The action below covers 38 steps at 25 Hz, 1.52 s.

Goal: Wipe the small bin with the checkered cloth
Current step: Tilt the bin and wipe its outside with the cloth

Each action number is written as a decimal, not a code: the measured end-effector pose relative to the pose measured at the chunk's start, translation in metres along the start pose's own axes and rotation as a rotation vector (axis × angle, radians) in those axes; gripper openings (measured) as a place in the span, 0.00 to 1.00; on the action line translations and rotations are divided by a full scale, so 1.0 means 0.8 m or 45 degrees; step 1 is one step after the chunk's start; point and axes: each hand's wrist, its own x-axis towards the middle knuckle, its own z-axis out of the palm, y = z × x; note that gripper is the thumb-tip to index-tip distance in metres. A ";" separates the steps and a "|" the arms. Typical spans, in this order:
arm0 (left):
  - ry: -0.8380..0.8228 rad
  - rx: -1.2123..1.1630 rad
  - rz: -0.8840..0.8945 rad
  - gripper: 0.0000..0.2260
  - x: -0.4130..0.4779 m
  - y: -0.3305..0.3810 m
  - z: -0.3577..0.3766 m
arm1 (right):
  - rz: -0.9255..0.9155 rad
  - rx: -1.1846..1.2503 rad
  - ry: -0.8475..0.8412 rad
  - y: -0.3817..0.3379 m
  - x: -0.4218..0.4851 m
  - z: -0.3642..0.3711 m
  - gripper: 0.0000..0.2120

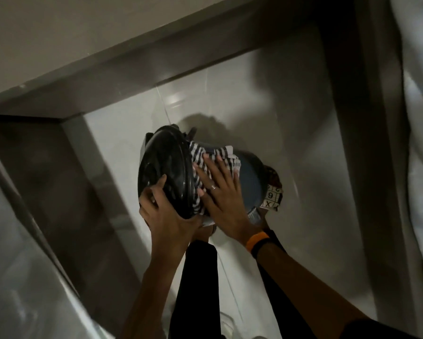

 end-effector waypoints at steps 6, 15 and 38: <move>-0.145 -0.255 -0.214 0.34 0.014 0.021 0.006 | 0.796 0.082 -0.165 0.104 0.044 -0.039 0.23; -0.294 0.813 0.285 0.32 0.035 0.044 0.000 | 0.379 0.297 0.070 0.007 0.068 -0.038 0.21; -0.094 0.432 0.056 0.49 -0.001 0.018 0.019 | 0.206 0.249 -0.008 0.012 -0.013 -0.019 0.25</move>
